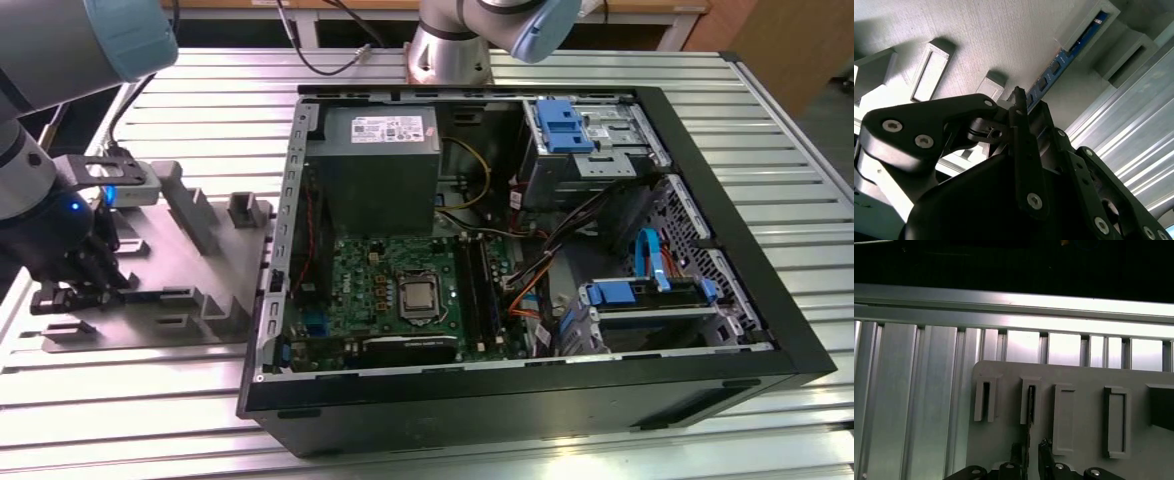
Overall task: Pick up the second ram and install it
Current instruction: 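Pick up the second ram and move it above second insertion slot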
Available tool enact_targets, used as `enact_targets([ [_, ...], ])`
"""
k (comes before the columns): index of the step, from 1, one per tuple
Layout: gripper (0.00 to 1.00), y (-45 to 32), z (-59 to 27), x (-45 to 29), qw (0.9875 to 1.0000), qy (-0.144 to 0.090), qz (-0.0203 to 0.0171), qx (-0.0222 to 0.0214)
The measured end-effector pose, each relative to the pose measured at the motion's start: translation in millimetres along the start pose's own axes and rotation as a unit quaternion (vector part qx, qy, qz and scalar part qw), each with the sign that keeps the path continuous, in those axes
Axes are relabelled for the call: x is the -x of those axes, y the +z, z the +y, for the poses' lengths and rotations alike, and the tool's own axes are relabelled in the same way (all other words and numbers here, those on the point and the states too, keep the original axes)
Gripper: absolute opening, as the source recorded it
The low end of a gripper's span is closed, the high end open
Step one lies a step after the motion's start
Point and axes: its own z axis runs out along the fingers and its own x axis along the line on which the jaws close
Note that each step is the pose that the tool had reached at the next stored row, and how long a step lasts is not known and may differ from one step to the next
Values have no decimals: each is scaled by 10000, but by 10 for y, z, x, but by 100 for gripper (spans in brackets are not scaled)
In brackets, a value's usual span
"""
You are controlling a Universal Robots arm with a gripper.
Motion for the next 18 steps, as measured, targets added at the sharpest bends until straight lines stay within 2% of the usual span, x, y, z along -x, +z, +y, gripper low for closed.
enact_targets([
  [3,26,0,0,-1,10000,0,0,0],
  [4,19,0,0,-1,10000,0,0,0],
  [18,19,-10,2,-23,10000,0,0,1],
])
